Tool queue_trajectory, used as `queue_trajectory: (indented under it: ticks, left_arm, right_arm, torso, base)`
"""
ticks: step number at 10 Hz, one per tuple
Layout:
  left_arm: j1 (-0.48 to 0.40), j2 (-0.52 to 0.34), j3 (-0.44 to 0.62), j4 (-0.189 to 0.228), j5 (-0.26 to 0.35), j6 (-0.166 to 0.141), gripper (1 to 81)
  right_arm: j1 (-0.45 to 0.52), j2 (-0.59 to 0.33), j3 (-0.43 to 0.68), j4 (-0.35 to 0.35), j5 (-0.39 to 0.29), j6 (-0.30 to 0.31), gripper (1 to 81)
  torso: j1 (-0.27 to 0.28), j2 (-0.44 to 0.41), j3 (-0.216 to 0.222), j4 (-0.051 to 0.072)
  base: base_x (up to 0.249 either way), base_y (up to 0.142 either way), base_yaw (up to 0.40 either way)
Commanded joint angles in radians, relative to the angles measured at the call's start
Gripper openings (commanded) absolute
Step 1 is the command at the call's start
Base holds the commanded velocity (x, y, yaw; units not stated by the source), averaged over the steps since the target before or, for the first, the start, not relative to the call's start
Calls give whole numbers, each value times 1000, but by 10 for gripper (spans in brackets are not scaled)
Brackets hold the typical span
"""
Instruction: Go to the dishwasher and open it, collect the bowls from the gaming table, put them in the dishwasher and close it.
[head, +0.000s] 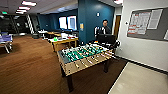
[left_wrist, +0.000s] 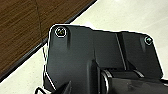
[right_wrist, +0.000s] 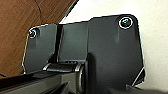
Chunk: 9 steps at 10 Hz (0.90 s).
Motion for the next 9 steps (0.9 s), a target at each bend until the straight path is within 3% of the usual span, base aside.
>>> queue_trajectory:
  ticks: [1, 9]
  left_arm:
    - [-41, -2, -2, 2, 44, 4, 811]
    - [-41, -2, -2, 2, 44, 4, 811]
  right_arm:
    - [52, 4, 0, -10, -46, -4, 811]
    - [50, 4, 0, -10, -46, -4, 811]
  torso:
    - [0, 0, 0, 0]
    - [0, 0, 0, 0]
  base:
    - [0, 0, 181]
    - [0, 0, 187]
